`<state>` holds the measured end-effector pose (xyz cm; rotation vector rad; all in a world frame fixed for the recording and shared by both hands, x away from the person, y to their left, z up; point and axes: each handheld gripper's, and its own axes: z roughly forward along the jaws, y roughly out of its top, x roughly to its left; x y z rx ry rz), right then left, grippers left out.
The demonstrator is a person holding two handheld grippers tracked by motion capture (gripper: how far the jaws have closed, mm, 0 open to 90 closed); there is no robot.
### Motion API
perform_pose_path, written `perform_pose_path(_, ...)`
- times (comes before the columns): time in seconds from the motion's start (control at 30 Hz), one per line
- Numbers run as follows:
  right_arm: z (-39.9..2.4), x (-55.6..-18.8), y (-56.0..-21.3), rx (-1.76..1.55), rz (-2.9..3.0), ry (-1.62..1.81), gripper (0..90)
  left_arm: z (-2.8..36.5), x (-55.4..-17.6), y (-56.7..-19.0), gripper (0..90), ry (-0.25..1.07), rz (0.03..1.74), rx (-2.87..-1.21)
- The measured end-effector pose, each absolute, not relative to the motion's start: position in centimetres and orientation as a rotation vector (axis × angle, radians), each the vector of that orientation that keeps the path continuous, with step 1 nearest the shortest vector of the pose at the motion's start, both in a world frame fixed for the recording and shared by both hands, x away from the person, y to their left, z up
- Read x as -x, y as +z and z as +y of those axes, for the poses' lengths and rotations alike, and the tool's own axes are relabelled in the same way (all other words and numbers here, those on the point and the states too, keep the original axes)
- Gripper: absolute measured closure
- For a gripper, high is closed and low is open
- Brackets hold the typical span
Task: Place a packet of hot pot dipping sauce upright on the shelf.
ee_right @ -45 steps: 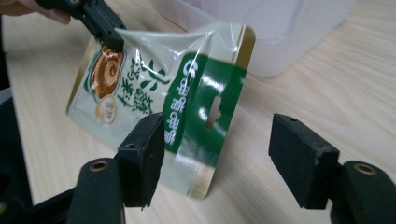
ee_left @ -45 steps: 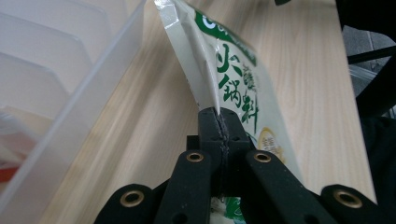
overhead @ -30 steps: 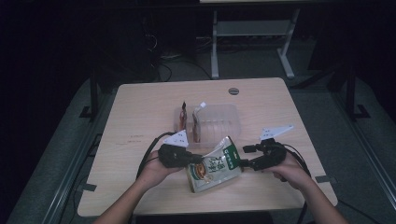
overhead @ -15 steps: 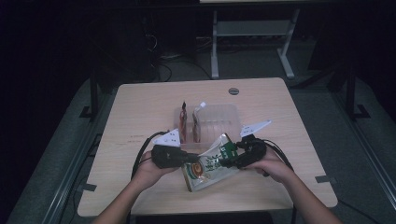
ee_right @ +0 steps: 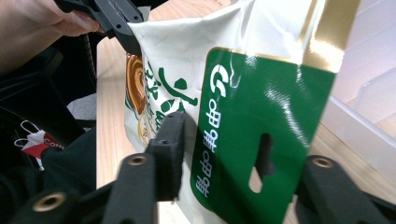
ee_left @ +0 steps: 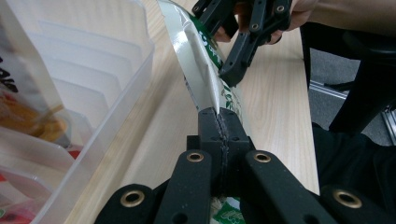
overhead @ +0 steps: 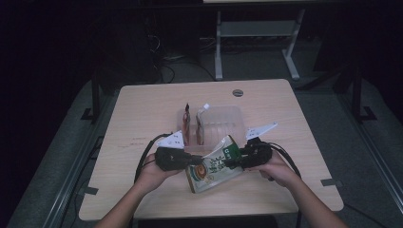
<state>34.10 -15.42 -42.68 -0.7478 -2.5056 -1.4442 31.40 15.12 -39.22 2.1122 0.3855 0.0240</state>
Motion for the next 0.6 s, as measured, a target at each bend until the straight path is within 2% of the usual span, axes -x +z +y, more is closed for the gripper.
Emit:
perform_pose_path(0.4,-14.96,-33.83,-42.75,0.729,-2.532,-1.434,84.5,15.17,-31.74,-39.72,90.0,0.018,0.41,-2.119)
perform_pose_path(0.6,-14.86,-33.83,-42.81,0.717,-2.528,-1.42,89.3,15.17,-31.78,-39.92,90.0,0.018,0.415,-2.121)
